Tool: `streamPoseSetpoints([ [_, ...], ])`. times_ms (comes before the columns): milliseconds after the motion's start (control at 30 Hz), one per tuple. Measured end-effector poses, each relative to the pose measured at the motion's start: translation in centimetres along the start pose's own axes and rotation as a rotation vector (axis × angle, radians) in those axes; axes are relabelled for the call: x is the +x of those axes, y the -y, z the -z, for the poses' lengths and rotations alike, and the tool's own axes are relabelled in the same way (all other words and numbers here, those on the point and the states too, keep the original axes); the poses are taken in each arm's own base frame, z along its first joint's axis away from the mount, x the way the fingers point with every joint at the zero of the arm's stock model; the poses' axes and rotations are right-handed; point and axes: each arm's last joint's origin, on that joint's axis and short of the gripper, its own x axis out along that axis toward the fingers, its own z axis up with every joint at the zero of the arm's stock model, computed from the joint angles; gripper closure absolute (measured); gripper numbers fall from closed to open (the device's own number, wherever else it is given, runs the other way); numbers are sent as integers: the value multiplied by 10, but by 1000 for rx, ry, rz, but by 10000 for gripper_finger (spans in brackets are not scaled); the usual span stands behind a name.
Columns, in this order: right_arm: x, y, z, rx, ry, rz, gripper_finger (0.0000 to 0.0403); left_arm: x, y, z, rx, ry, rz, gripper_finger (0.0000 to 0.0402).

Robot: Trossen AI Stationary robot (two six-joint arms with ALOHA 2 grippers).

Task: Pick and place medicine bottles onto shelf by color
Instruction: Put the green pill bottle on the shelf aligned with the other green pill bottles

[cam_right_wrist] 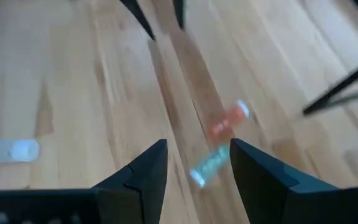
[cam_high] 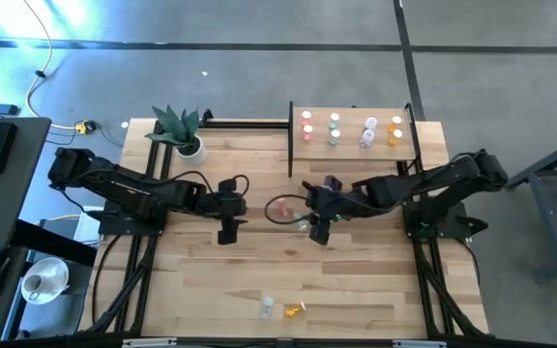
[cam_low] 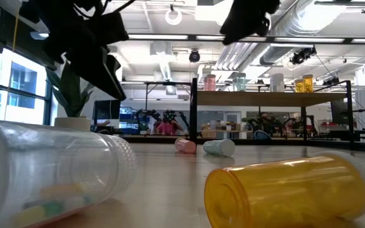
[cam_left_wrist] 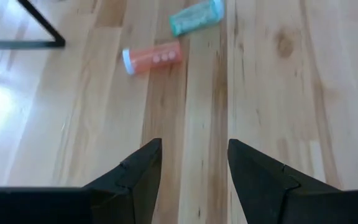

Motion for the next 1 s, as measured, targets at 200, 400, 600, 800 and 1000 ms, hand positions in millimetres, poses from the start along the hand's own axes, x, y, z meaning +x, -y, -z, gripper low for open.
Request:
streamPoseSetpoints([
  [200, 26, 5, 1, 127, -159, -18, 221, -2, 0, 0, -2, 7, 4, 229],
  [400, 58, 10, 8, 220, -249, 25, 176, -2, 0, 0, -1, 5, 4, 229],
  [600, 91, 11, 18, 261, -315, 71, 160, -2, 0, 0, -1, 4, 3, 229],
  [800, 121, 8, 33, 269, -375, 105, 160, -2, 0, 0, 0, 3, 4, 229],
  [1000, 141, 9, 44, 253, -407, 155, 160, -2, 0, 0, 0, 3, 4, 229],
])
